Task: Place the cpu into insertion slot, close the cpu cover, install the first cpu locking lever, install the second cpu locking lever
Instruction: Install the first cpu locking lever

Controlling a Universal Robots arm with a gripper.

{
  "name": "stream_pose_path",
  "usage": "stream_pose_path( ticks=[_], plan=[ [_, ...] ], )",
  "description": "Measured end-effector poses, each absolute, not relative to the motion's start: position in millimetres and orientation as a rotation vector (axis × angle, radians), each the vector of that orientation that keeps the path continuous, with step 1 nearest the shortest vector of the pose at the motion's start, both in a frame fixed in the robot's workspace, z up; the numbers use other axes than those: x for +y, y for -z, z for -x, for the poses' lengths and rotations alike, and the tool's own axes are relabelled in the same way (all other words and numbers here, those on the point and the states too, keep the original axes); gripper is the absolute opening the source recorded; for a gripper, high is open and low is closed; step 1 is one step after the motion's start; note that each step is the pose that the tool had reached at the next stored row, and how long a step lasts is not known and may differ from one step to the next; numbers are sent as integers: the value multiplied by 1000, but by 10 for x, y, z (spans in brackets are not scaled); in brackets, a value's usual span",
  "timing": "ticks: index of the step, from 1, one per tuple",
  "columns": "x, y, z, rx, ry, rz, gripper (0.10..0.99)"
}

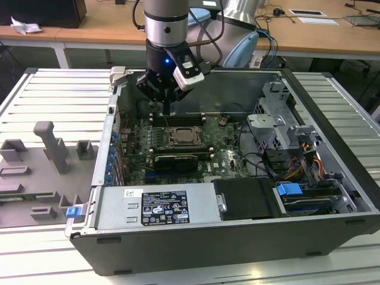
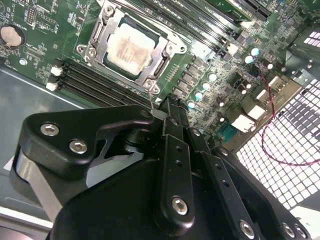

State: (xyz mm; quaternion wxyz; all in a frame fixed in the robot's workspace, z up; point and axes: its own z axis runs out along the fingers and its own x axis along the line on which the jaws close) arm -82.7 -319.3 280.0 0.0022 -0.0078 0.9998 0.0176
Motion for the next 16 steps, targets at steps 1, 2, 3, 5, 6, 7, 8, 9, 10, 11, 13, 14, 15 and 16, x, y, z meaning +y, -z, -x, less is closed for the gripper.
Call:
stream_pose_path(
  ticks=[1, 2, 3, 5, 6, 7, 8, 9, 10, 11, 13, 14, 15, 16],
  plan=[
    [-3193, -2799, 834, 3137, -55, 25, 106],
    [-3193, -2797, 841, 3137, -55, 25, 106],
    [-3192, -2796, 847, 3137, -55, 25, 106],
    [-3193, -2792, 864, 3137, -55, 25, 106],
    [-3193, -2789, 882, 3137, -55, 25, 106],
    [-3193, -2787, 896, 3137, -55, 25, 106],
    [-3193, -2785, 917, 3137, -55, 25, 106],
    [-3193, -2784, 930, 3137, -55, 25, 106],
    [-3193, -2783, 942, 3137, -55, 25, 106],
    [-3192, -2780, 958, 3137, -55, 25, 106],
    [-3193, -2773, 998, 3137, -55, 25, 106],
    [-3192, -2766, 1018, 3137, -55, 25, 106],
    [-3192, -2757, 1030, 3137, -55, 25, 106],
    [-3192, -2723, 1050, 3137, -55, 25, 106]
  ],
)
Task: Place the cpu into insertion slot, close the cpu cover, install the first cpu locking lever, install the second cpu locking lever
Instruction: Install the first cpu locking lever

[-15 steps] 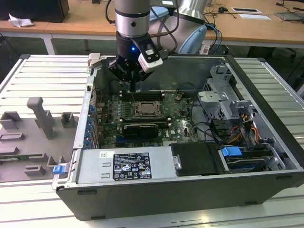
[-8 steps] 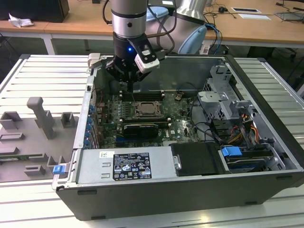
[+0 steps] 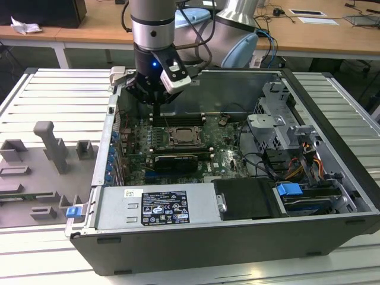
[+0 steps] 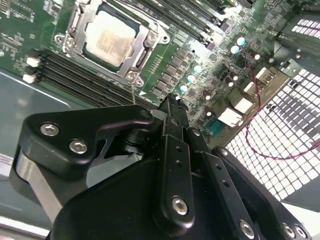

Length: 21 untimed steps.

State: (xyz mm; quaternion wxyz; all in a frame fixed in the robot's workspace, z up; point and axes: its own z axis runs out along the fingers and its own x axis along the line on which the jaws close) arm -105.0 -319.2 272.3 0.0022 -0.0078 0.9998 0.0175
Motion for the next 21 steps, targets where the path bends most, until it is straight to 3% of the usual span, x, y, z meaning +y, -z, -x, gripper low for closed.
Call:
stream_pose_path(
  ticks=[21],
  plan=[
    [-2865, -2596, 1073, 3137, -55, 24, 106]
  ],
)
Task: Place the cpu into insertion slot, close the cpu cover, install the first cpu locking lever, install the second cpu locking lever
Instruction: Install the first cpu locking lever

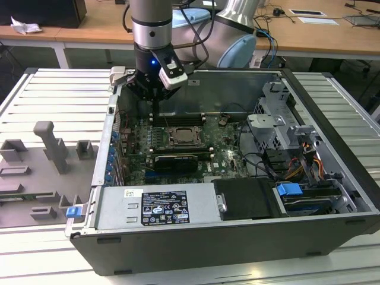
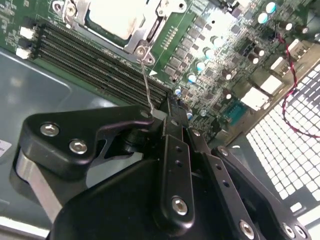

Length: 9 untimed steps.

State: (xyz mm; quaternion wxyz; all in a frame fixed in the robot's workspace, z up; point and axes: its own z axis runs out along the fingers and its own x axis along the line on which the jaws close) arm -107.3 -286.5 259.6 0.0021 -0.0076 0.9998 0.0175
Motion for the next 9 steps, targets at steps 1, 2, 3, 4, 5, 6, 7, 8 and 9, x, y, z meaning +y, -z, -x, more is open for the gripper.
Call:
stream_pose_path(
  ticks=[1, 2, 3, 4, 5, 6, 7, 8, 9],
  plan=[
    [-2865, -2594, 1073, 3137, -55, 24, 106],
    [-2865, -2593, 1072, 3137, -55, 24, 106],
    [-2864, -2591, 1067, 3136, -55, 24, 106],
    [-2865, -2589, 1057, 3137, -55, 24, 106],
    [-2865, -2589, 1046, 3137, -55, 24, 106],
    [-2864, -2588, 1023, 3137, -55, 24, 106],
    [-2865, -2587, 980, 3137, -54, 24, 106],
    [-2865, -2586, 939, 3137, -54, 24, 106],
    [-2865, -2584, 898, 3137, -55, 24, 106]
  ],
)
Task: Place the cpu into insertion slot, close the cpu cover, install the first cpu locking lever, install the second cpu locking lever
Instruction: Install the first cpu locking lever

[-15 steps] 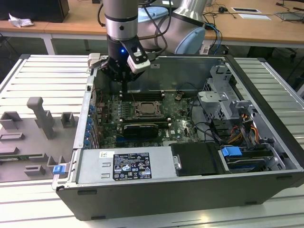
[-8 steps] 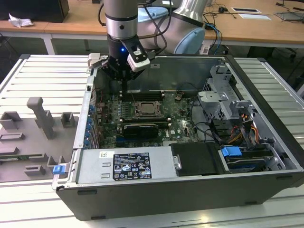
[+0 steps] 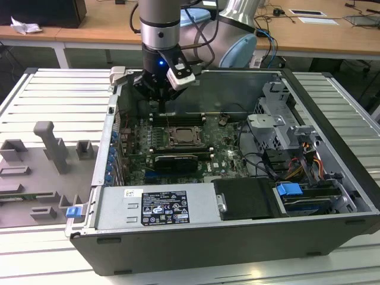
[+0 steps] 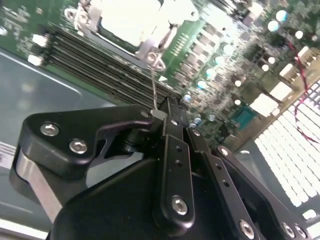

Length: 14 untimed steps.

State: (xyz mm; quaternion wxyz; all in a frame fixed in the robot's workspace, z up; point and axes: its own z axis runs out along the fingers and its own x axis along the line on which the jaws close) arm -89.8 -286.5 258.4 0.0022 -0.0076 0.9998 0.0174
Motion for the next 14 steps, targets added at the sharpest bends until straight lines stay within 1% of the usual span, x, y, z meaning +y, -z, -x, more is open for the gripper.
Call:
stream_pose_path(
  ticks=[9, 14],
  plan=[
    [-2863, -2551, 521, 3137, -55, 24, 106],
    [-2863, -2529, 452, 3136, -94, 43, 106]
  ],
)
